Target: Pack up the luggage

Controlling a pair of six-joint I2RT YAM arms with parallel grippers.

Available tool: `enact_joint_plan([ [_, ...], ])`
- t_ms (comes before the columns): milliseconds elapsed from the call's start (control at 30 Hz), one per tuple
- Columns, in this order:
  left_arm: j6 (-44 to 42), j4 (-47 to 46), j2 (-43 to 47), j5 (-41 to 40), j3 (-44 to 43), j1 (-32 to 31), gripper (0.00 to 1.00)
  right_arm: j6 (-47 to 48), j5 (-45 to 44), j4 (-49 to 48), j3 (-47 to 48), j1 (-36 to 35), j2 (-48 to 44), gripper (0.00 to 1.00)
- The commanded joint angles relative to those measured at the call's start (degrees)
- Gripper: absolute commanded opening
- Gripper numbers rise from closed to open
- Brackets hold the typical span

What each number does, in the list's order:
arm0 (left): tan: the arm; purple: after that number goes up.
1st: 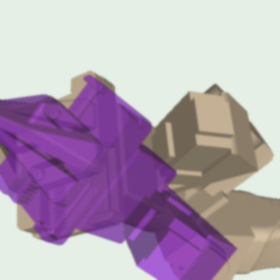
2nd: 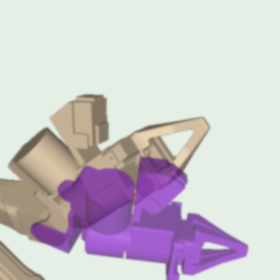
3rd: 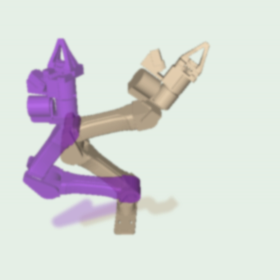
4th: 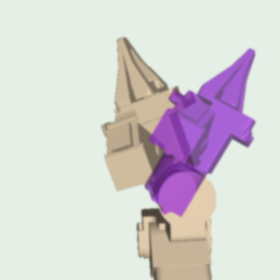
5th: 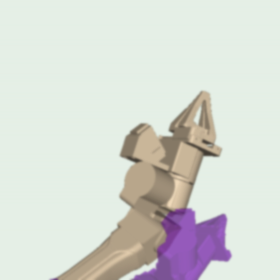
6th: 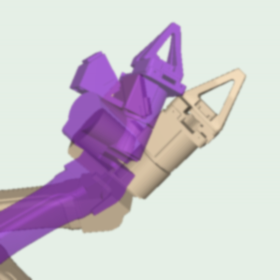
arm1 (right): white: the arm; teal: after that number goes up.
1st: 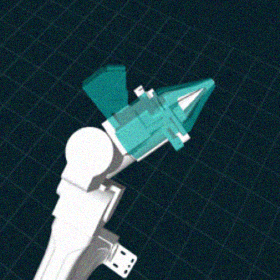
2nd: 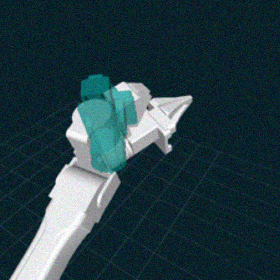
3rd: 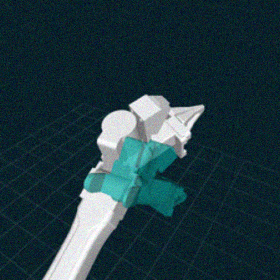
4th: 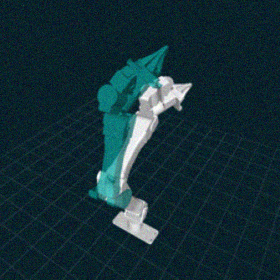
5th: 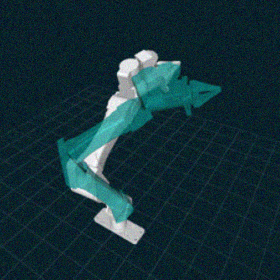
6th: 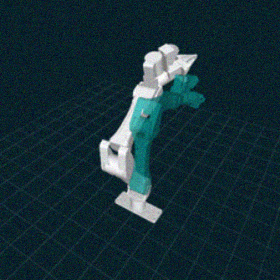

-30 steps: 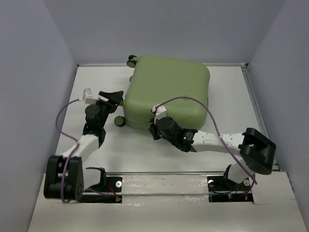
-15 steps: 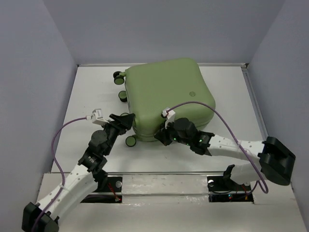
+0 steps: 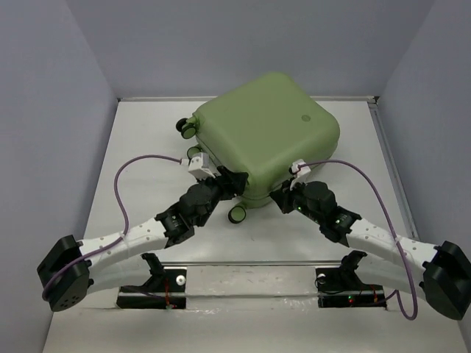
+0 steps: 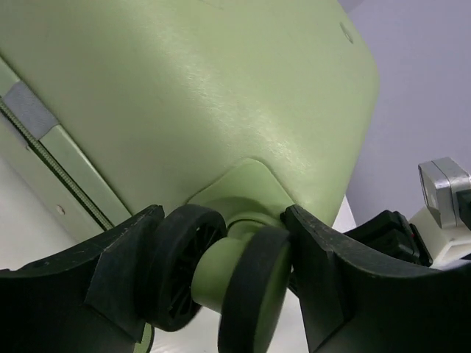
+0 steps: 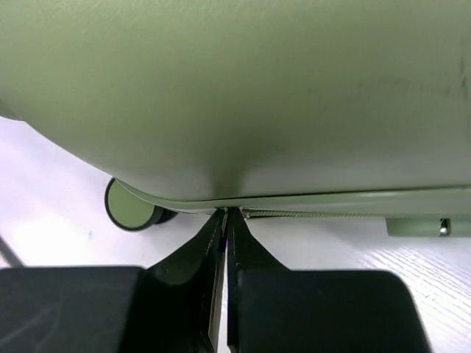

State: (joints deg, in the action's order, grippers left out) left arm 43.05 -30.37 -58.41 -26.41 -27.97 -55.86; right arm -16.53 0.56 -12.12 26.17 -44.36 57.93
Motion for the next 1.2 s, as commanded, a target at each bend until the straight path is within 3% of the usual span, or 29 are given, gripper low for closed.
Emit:
enact_joint_plan([
  [0, -3.49, -4.53, -7.23, 17.7, -11.03, -4.09, 0.06, -9.29, 5.28, -14.14, -2.1, -10.79, 2.97, 0.07],
  [100, -3.76, -2.51, -9.96, 21.82, -16.48, -2.25, 0.06, -9.74, -2.19, -17.48, 0.62, -20.29, 5.86, 0.07],
  [200, -3.41, -0.31, -11.63, 27.8, -21.5, 1.52, 0.06, -10.88, -6.17, -17.76, 1.51, -24.36, 6.23, 0.07],
  [467, -2.62, 5.76, -10.93, 34.31, -26.17, 4.18, 0.06, -14.14, -16.2, -13.89, -5.52, -24.99, -3.97, 0.07],
  [567, -0.87, 5.94, -13.47, 42.11, -28.45, 4.18, 0.06, -13.97, -15.94, -20.55, -6.04, -24.99, -0.38, 0.07],
  [700, 1.69, 6.55, -16.73, 49.52, -34.42, 2.78, 0.06, -13.17, -17.16, -37.5, -4.82, -24.99, 9.66, 0.07],
  [867, 3.71, 7.87, -18.84, 49.79, -37.86, -1.09, 0.06, -8.71, -26.03, -61.06, -1.92, -27.36, 26.07, 0.07],
  [967, 6.69, 3.92, -18.5, 48.57, -36.03, -2.59, 0.06, -6.06, -29.19, -79.56, 2.73, -28.67, 36.15, 0.07],
  [1067, 7.4, 2.25, -16.65, 45.59, -34.18, -3.64, 0.06, -8.59, -31.31, -86.21, 7.48, -29.29, 43.92, 0.07],
  [1167, 7.23, 1.63, -14.46, 43.04, -31.81, -3.73, 0.06, -9.66, -32.99, -86.14, 7.67, -30.6, 45.69, 0.1],
])
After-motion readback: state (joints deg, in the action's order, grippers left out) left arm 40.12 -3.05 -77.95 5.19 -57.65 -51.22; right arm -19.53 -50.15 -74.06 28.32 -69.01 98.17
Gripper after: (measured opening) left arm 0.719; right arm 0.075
